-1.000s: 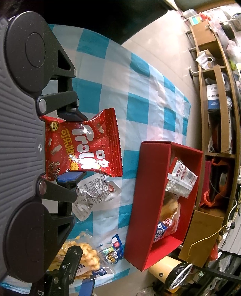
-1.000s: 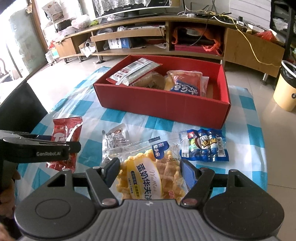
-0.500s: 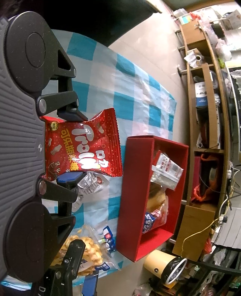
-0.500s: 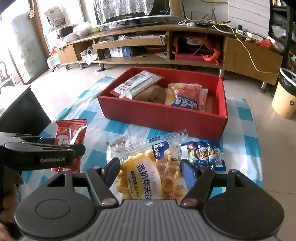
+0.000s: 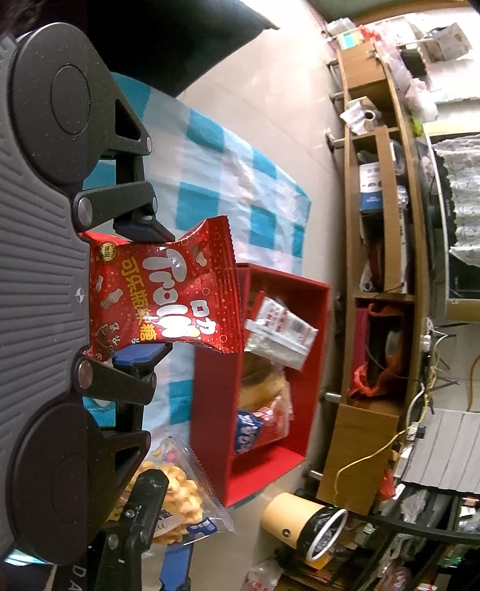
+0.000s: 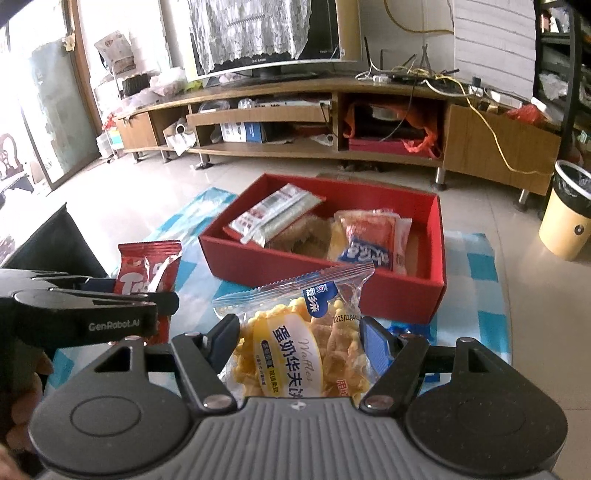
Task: Organize snacks
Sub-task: 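Carry the Trolli bag and waffle pack up over the red box with both tools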
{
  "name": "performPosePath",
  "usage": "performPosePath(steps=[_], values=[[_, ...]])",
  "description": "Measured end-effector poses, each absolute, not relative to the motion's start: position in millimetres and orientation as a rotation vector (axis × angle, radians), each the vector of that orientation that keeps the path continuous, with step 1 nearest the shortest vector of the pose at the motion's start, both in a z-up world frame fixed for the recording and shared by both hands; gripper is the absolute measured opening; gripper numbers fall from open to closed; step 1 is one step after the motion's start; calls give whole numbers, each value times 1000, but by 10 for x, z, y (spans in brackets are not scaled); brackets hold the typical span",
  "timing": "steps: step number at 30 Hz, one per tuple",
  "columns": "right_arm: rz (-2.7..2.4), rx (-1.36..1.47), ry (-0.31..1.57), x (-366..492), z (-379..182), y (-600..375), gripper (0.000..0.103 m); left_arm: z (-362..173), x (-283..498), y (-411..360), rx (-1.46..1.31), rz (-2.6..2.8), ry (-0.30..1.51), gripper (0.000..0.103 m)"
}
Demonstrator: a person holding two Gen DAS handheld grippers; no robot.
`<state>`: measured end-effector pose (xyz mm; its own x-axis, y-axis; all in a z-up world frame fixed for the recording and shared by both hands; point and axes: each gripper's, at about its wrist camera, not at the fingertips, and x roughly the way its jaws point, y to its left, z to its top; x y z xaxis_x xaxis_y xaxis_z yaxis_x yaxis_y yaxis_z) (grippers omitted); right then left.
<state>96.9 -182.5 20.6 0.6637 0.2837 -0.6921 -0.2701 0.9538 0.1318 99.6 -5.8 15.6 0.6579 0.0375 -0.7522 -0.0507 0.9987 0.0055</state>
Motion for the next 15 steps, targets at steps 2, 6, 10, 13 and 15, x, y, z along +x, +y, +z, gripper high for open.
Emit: performPosePath(steps=[2,6,10,13,15], values=[[312,21,774,987,241,-1836,67,196,1024,-68,-14,50,839,62],[310,19,757,1033,309,-1839,67,270,1082,-89,-13,50,818,62],[308,20,739,1099,377,-1850,67,332,1152,-139,-3,45,800,62],[307,23,726,1158,423,-1862,67,383,1218,-182,1,39,788,62],[307,24,717,1186,452,-1872,67,420,1253,-202,2,37,779,62]])
